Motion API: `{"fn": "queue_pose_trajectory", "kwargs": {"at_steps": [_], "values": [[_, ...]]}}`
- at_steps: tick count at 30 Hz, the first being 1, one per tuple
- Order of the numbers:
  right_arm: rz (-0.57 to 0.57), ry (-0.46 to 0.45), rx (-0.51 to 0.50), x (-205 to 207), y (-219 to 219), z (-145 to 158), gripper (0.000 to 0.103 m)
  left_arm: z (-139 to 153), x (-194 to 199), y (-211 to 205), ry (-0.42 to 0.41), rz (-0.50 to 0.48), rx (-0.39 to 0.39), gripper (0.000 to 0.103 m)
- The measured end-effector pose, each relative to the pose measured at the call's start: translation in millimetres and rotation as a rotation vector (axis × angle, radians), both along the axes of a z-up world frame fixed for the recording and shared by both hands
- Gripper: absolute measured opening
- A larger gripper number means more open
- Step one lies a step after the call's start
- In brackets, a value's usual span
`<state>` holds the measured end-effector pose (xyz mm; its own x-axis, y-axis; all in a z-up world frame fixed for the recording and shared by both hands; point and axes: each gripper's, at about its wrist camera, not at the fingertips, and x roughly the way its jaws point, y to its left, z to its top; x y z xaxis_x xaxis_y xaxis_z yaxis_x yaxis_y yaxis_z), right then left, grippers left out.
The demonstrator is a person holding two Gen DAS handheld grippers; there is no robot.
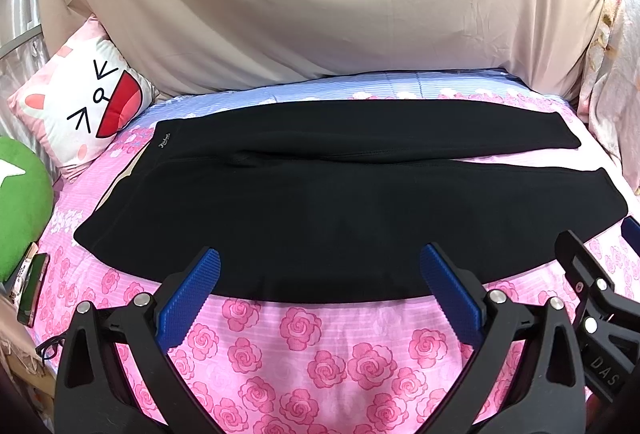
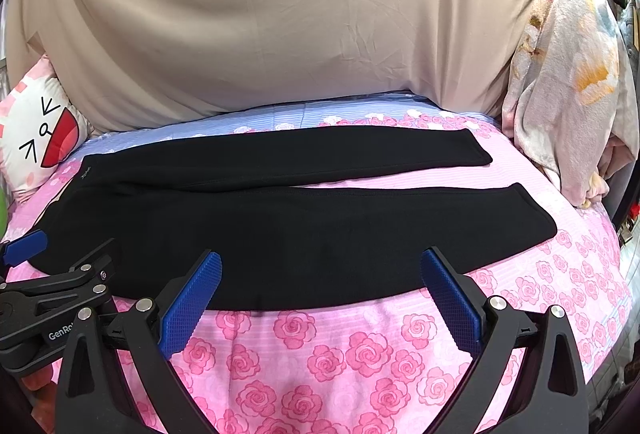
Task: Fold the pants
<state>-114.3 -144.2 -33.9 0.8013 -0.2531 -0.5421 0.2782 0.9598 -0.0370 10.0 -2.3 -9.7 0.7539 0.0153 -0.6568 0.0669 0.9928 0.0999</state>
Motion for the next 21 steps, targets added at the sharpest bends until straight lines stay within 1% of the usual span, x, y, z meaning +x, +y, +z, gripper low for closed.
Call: {"fn": "queue_pose_trajectory", "kwargs": {"at_steps": [21], "values": [[-0.001, 0.003, 0.002, 1.4, -0.1, -0.8, 0.098, 0.5, 2.6, 0.0, 0.001, -0.003, 0.003, 0.098]]}}
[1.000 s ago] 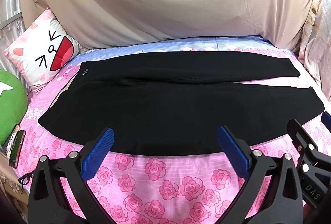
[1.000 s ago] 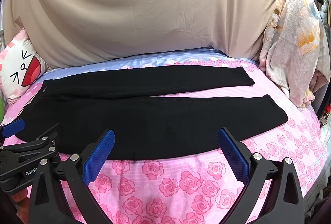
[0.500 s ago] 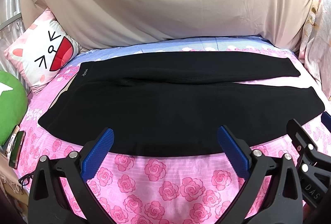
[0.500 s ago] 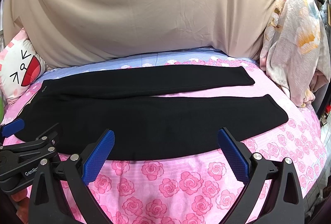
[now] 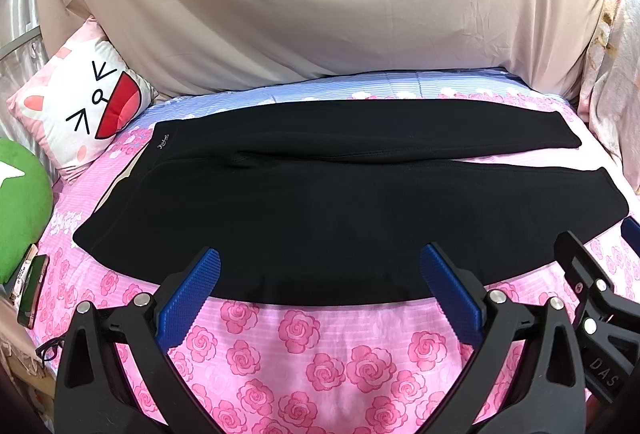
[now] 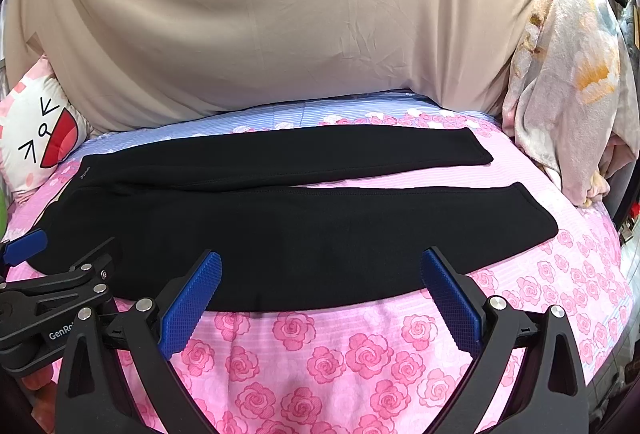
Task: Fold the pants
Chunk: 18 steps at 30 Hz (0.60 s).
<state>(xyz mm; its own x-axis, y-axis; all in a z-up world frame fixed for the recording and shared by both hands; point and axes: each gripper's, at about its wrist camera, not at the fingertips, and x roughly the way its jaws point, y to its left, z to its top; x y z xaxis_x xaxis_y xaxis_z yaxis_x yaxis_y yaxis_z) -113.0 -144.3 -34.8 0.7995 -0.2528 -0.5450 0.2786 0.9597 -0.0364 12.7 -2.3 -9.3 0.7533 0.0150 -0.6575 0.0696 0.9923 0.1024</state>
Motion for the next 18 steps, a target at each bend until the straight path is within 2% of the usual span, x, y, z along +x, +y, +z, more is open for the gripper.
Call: {"fn": "queue_pose_trajectory", "kwargs": {"at_steps": [18], "values": [[-0.001, 0.007, 0.006, 3.8, -3.2, -2.7, 0.098, -3.8, 2.5, -1.9, 0.008, -0.002, 0.006, 0.098]]}}
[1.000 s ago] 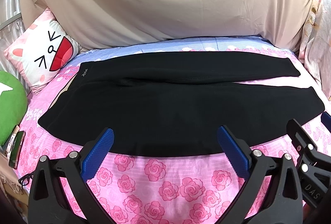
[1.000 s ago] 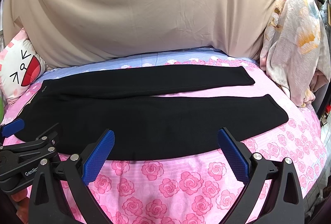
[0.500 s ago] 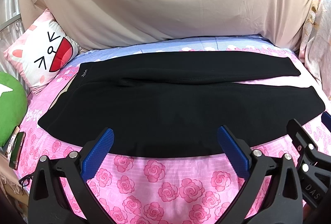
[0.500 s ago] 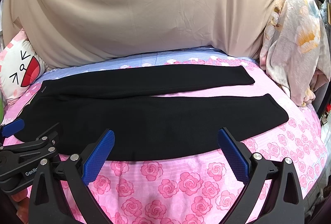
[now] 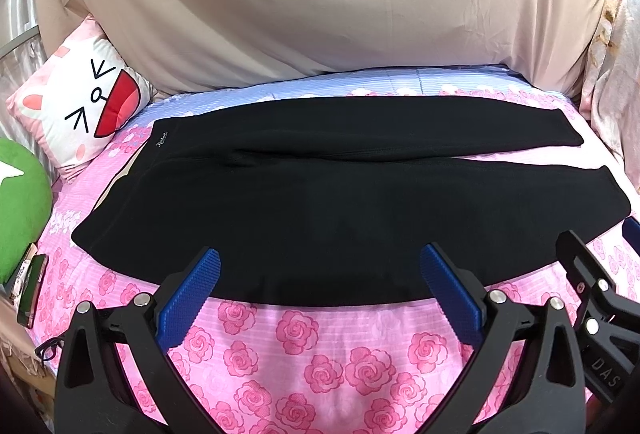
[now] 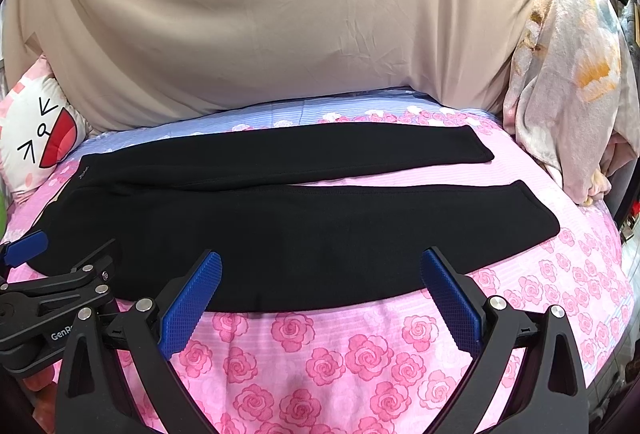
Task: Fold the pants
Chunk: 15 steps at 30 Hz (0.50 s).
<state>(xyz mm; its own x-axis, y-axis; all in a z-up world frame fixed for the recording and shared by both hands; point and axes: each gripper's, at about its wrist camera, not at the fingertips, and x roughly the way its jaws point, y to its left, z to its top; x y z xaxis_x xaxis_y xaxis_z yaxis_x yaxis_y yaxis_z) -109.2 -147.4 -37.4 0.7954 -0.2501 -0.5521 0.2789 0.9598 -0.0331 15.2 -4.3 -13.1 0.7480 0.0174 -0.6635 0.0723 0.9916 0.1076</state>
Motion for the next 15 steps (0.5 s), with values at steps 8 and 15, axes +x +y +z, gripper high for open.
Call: {"fn": "queue_pose_trajectory", "kwargs": {"at_steps": [8, 15], "values": [[0.040, 0.021, 0.052, 10, -23, 3, 0.098, -4, 7, 6, 0.132, -0.111, -0.087, 0.098], [-0.035, 0.058, 0.087, 67, -172, 11, 0.098, -2, 31, 47, 0.060, 0.031, 0.033, 0.098]]}}
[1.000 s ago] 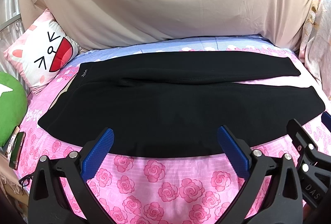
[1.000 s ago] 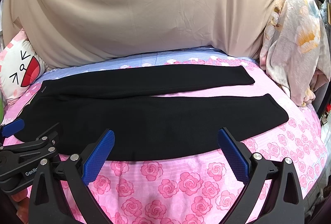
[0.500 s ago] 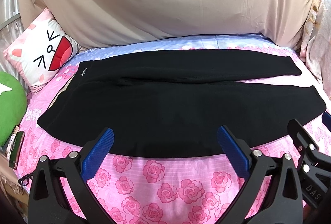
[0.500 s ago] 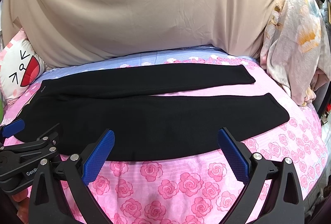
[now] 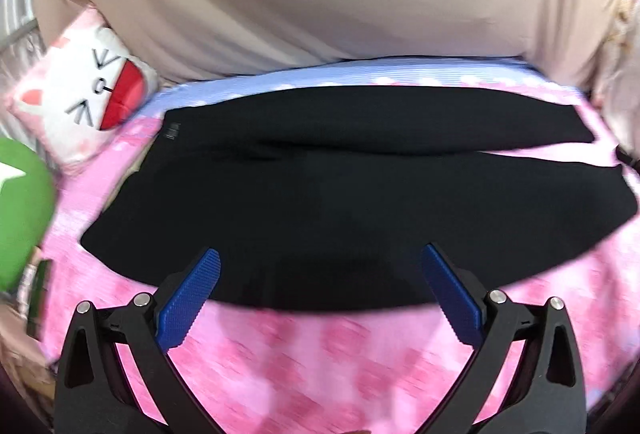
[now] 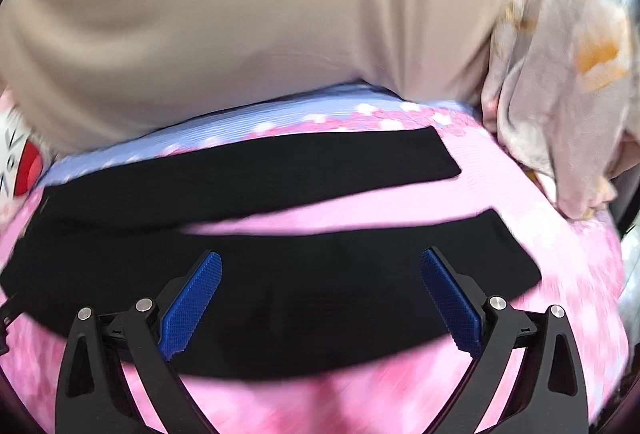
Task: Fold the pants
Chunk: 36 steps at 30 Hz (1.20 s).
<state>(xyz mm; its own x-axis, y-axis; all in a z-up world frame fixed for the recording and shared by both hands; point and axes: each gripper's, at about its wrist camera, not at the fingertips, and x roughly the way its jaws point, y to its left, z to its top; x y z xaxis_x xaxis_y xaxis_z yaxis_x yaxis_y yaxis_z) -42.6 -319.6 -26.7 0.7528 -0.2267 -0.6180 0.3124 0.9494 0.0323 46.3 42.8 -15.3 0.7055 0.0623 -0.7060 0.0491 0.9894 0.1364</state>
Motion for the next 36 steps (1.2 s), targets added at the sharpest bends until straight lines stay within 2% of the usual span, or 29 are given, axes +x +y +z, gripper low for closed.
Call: {"fn": "queue_pose_trajectory", "kwargs": {"at_steps": [3, 6, 10, 13, 17, 18, 19, 20, 21, 22, 23, 24, 26, 27, 30, 32, 34, 36], "values": [[-0.025, 0.053, 0.047, 51, -71, -2, 0.098, -5, 22, 16, 0.009, 0.046, 0.018, 0.098], [-0.021, 0.106, 0.052, 105, -127, -8, 0.097, -9, 44, 33, 0.009, 0.080, -0.027, 0.098], [0.003, 0.142, 0.034, 161, -177, -18, 0.097, -13, 75, 54, 0.000, 0.139, -0.103, 0.098], [0.045, 0.166, 0.069, 196, -203, -28, 0.095, -11, 97, 57, -0.022, 0.152, -0.057, 0.098], [0.003, 0.212, 0.082, 227, -219, -42, 0.094, -4, 137, 72, -0.018, 0.142, 0.049, 0.098], [-0.007, 0.222, 0.083, 232, -222, -45, 0.089, -1, 153, 82, -0.041, 0.160, 0.064, 0.098], [-0.017, 0.233, 0.080, 237, -223, -48, 0.076, 1, 161, 89, -0.046, 0.168, 0.067, 0.098], [-0.021, 0.241, 0.081, 241, -224, -52, 0.073, 4, 178, 101, -0.040, 0.178, 0.061, 0.098], [-0.018, 0.233, 0.079, 243, -223, -53, 0.060, 6, 193, 115, -0.027, 0.185, 0.045, 0.098], [-0.006, 0.216, 0.075, 243, -220, -51, 0.036, 7, 208, 128, -0.008, 0.186, 0.020, 0.098], [0.010, 0.210, 0.088, 243, -218, -49, 0.025, 7, 225, 145, 0.011, 0.202, 0.000, 0.098], [0.027, 0.194, 0.123, 241, -217, -47, 0.020, 7, 241, 162, 0.026, 0.212, -0.026, 0.098], [0.025, 0.159, 0.131, 235, -213, -39, 0.014, 7, 268, 194, 0.034, 0.279, -0.035, 0.098], [0.026, 0.146, 0.127, 233, -211, -36, 0.013, 6, 282, 213, 0.037, 0.321, -0.046, 0.098], [0.019, 0.101, 0.128, 219, -203, -26, 0.013, -5, 315, 255, 0.088, 0.355, -0.132, 0.098], [0.014, 0.091, 0.122, 214, -199, -24, 0.013, -20, 339, 278, 0.130, 0.422, -0.139, 0.098], [0.005, 0.097, 0.108, 211, -193, -23, 0.013, -39, 358, 291, 0.182, 0.435, -0.139, 0.098], [-0.007, 0.096, 0.118, 207, -192, -23, 0.013, -55, 370, 297, 0.237, 0.421, -0.171, 0.097]]}}
